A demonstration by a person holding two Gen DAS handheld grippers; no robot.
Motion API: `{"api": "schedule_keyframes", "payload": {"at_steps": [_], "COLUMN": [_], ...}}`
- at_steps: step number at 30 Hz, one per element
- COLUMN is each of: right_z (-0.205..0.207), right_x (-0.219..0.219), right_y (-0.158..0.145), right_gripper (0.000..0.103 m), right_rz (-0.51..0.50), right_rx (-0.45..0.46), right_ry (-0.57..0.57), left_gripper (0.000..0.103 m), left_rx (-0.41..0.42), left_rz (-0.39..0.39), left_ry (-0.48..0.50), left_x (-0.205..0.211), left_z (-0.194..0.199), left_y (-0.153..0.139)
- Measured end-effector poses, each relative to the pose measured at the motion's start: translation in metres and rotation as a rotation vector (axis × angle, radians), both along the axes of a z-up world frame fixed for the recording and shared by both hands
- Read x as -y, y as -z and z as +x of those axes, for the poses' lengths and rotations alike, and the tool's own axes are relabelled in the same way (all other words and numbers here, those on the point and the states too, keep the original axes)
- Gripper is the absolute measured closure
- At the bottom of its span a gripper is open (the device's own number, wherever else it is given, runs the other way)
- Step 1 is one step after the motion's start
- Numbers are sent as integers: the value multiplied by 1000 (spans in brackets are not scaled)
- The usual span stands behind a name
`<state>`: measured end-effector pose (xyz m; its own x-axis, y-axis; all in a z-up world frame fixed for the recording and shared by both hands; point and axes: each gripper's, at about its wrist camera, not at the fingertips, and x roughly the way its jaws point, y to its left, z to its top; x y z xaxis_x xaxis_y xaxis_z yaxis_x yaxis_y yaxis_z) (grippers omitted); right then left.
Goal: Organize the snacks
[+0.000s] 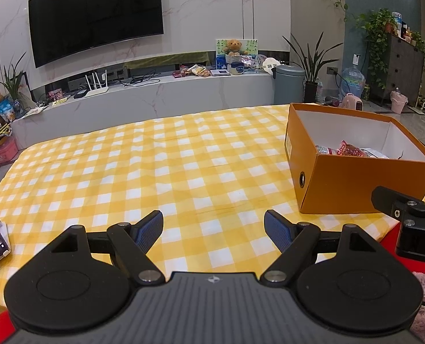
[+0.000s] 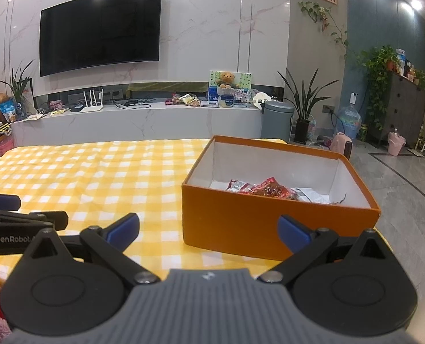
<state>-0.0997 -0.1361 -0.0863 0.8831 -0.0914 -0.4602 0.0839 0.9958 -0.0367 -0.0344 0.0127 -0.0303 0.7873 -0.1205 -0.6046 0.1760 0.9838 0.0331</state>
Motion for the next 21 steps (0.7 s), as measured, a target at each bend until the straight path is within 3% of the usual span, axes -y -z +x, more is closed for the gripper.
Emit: {"api": "schedule_keyframes", "payload": {"at_steps": [21], "right_z": [-1], "right_x": [1], "right_y": [1], "right_gripper": [3], "right_rz": [12], "right_rx": [-12], "right_ry": [-5], "left_gripper": [9], "left_rx": [3], "left_rz": [7], "left_ry": [-1], "left_x": [1], "left_z": [0], "left_y": [2]}}
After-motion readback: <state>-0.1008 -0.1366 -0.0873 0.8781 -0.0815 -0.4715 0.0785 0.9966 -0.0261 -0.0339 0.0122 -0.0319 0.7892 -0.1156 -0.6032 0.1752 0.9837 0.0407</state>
